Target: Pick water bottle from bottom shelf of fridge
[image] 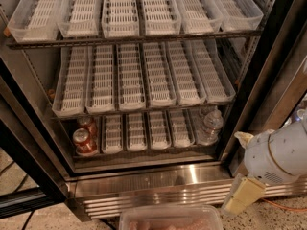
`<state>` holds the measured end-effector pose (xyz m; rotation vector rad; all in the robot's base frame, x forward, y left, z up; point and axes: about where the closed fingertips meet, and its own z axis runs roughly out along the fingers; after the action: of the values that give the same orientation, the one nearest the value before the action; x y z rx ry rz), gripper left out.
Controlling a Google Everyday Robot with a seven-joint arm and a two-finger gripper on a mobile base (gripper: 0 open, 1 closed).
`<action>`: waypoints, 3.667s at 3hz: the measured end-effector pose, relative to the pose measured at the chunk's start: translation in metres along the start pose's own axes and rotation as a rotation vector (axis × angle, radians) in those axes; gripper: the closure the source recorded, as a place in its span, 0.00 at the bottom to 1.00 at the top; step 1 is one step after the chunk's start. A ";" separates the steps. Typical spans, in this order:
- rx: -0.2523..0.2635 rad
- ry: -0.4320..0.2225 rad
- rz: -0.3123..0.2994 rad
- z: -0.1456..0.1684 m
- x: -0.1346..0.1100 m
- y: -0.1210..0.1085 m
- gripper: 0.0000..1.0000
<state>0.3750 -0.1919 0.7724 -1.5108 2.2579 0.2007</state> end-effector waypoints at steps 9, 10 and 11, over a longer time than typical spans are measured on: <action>0.398 -0.561 0.424 0.117 0.022 -0.074 0.00; 0.504 -0.633 0.432 0.125 0.019 -0.094 0.00; 0.596 -0.704 0.424 0.131 0.012 -0.108 0.00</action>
Offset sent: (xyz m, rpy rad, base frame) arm 0.0463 0.0020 -0.0880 0.2228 -0.2339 -0.2601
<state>0.5032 -0.2005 0.6605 -0.5254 1.7882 0.1312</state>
